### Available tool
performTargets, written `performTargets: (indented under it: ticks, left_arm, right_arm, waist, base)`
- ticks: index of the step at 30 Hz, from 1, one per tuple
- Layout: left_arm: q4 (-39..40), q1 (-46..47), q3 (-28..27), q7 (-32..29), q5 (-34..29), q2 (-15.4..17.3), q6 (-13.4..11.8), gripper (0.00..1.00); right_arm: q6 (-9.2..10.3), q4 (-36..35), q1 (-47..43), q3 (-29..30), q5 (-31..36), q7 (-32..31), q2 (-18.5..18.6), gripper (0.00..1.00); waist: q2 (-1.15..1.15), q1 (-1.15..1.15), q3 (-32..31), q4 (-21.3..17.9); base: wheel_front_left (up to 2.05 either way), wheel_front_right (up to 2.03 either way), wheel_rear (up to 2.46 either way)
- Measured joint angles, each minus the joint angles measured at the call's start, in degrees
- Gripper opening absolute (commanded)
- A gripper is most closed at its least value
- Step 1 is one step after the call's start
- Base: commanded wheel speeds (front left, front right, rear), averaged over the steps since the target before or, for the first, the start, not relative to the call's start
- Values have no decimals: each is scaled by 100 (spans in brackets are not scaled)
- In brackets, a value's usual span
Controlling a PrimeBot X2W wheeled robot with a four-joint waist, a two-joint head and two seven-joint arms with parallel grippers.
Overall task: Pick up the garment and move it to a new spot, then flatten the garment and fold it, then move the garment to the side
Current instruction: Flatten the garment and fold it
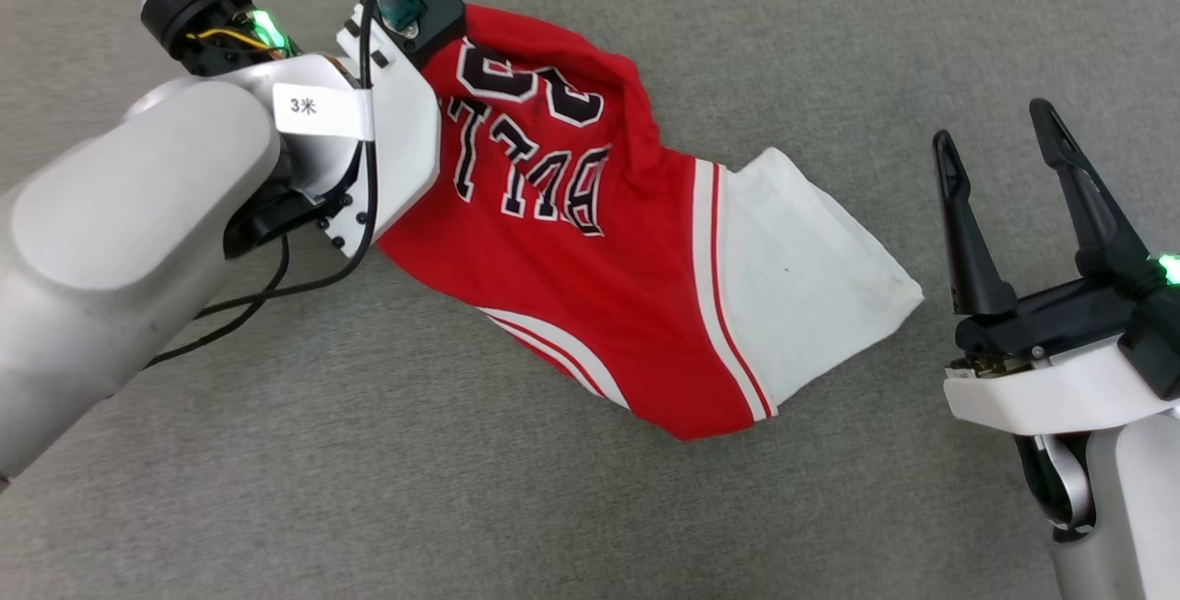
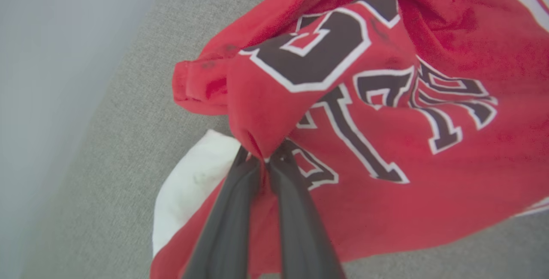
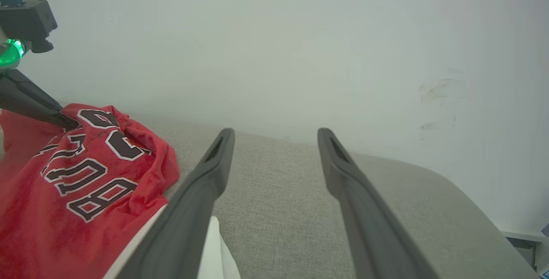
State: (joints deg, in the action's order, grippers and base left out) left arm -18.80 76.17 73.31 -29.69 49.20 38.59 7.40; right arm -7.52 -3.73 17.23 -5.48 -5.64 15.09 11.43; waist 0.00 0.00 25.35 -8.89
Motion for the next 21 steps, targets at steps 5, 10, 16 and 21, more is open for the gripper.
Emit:
performTargets:
  ticks: [5,10,16,21]
  left_arm:
    - [-654,-180,1,241,-276,-220,-1,0]
    - [-920,-371,-26,515,-332,-312,-8,28]
    - [-972,-324,12,1158,-149,-350,-2,100]
    - [-794,-38,-189,1485,83,-159,0,100]
  right_arm:
    - [0,9,58,22,11,0,-90,100]
    - [0,47,58,79,29,0,-127,100]
    - [0,63,-25,170,57,0,-120,100]
    - [1,59,-186,258,57,0,-121,100]
  waist:
    - [0,0,221,-199]
    - [0,0,234,-250]
    - [0,0,-40,-92]
    - [0,-1,-295,96]
  base:
    - [0,0,0]
    - [0,0,0]
    - [0,0,0]
    - [0,0,0]
